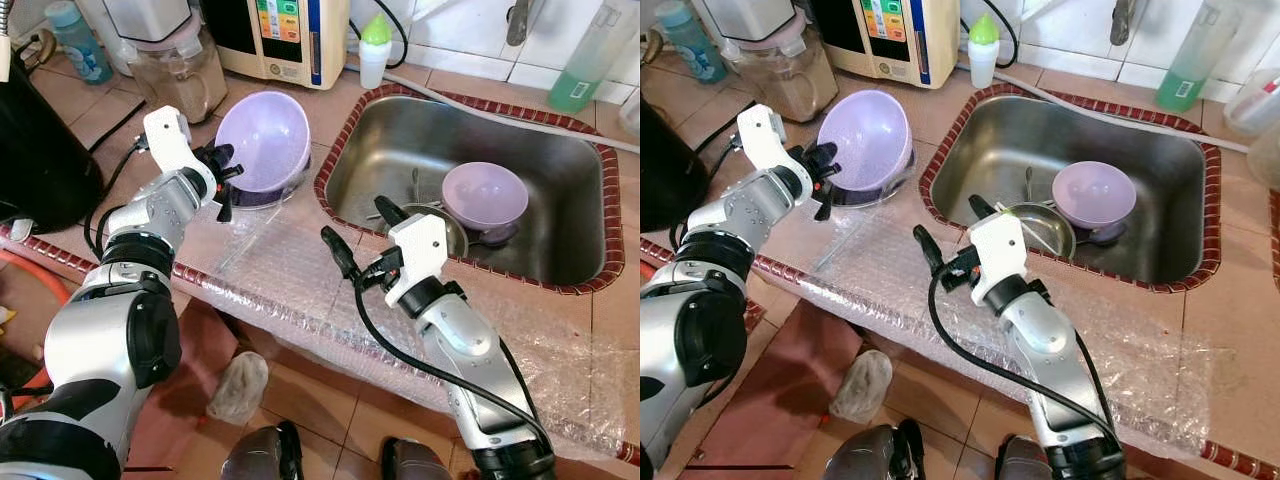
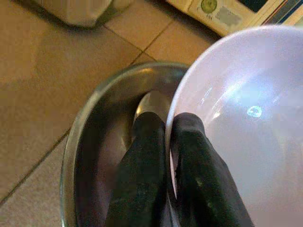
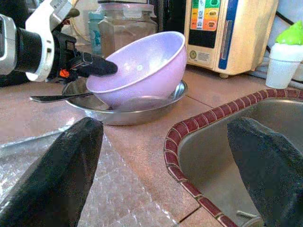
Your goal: Kitchen organization
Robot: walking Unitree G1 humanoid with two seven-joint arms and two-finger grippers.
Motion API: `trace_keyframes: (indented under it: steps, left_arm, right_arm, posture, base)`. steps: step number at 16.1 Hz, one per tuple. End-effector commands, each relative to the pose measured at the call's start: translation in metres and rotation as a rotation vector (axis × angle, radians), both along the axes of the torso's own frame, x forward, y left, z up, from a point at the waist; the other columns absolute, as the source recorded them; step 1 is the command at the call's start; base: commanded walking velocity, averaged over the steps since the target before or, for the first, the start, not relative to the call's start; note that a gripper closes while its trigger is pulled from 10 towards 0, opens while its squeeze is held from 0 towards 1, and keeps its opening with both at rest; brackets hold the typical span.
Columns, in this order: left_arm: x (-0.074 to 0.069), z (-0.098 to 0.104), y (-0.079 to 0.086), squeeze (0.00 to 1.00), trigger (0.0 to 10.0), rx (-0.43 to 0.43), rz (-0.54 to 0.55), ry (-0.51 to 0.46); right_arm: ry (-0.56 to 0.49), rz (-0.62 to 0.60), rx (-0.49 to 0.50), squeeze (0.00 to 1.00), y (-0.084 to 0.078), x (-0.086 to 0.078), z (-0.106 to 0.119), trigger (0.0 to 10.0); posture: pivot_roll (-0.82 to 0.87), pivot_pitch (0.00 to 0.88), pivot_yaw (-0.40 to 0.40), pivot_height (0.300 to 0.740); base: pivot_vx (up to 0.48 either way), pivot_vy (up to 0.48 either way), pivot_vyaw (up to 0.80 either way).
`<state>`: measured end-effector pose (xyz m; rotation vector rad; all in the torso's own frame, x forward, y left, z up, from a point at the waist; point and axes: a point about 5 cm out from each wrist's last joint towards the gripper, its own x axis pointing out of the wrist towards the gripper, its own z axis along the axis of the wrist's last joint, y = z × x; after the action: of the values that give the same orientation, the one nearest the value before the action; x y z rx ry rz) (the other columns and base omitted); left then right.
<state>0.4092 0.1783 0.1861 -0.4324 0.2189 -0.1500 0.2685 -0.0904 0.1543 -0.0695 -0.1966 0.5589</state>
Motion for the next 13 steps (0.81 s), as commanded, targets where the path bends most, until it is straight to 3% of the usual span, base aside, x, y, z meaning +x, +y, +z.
trace_keyframes:
  steps: [1,8,13]
  left_arm:
    - [0.000,0.005,0.008,0.00,0.0,0.015,0.026,-0.021]
    - [-0.004,-0.002,0.017,0.00,0.0,0.059,0.098,-0.049]
    - [-0.003,0.023,0.009,0.00,0.0,0.143,0.119,-0.278]
  right_arm:
    - [-0.001,0.007,0.004,0.00,0.003,0.001,-0.001,10.0]
    - [-0.012,0.020,0.002,0.00,0.005,0.009,-0.001,10.0]
    - [-0.032,-0.013,0.018,0.00,0.003,0.013,0.001,10.0]
  posture:
    - [-0.05,0.119,0.085,0.740]
    - [-0.03,0.095,0.057,0.740]
    - [-0.03,0.088,0.054,0.740]
  base:
    - [0.000,0.000,0.00]
    - [0.000,0.000,0.00]
    - [0.000,0.000,0.00]
